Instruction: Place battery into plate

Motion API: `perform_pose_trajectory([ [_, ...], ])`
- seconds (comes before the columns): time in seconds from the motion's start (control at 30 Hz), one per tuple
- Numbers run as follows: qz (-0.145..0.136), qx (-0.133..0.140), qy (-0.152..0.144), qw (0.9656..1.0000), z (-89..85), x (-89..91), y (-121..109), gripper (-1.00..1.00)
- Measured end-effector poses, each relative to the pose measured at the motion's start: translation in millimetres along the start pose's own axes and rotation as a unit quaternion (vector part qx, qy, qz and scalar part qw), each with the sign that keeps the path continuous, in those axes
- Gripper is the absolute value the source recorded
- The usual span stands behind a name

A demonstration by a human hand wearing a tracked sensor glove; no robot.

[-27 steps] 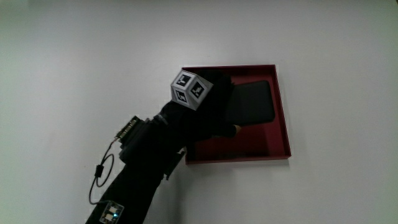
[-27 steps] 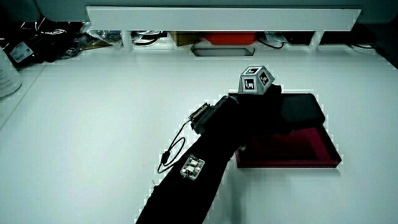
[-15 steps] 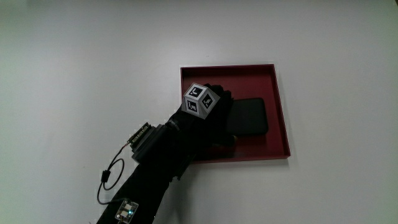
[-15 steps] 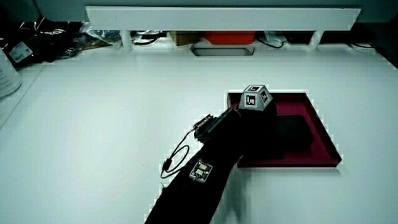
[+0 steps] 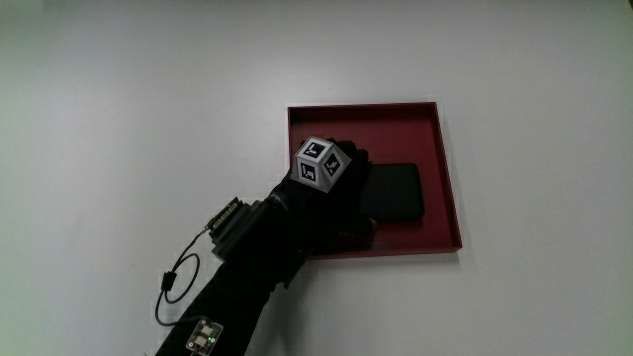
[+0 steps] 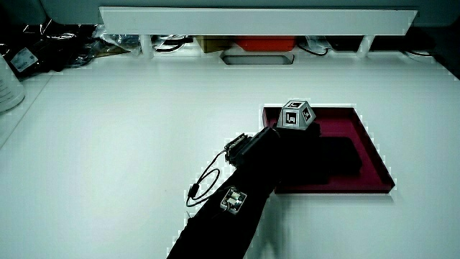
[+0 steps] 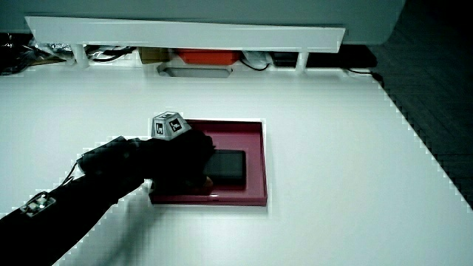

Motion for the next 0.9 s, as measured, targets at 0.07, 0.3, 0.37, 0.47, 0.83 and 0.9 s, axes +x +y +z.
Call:
perform_pose_trajectory([
  [0.07,0.002,-0.002,0.004,1.0000,-0.4,0.9,0.3,-0.18],
  [0.3,0.020,-0.040,0.013,0.9989,-3.6,1.3,3.1,-0.50],
  [0.37,0.024,-0.041,0.000,0.9989,0.1,-0.3,0.6,-0.59],
  [0.47,0.011,-0.025,-0.007,0.9996,9.1,-4.2,-4.0,-0.73],
  [0.83,-0.040,0.007,-0.045,0.9982,80.2,-14.9,-79.4,-1.00],
  [0.9,-0.050,0.010,-0.017,0.9985,90.6,-13.9,-91.9,-1.00],
])
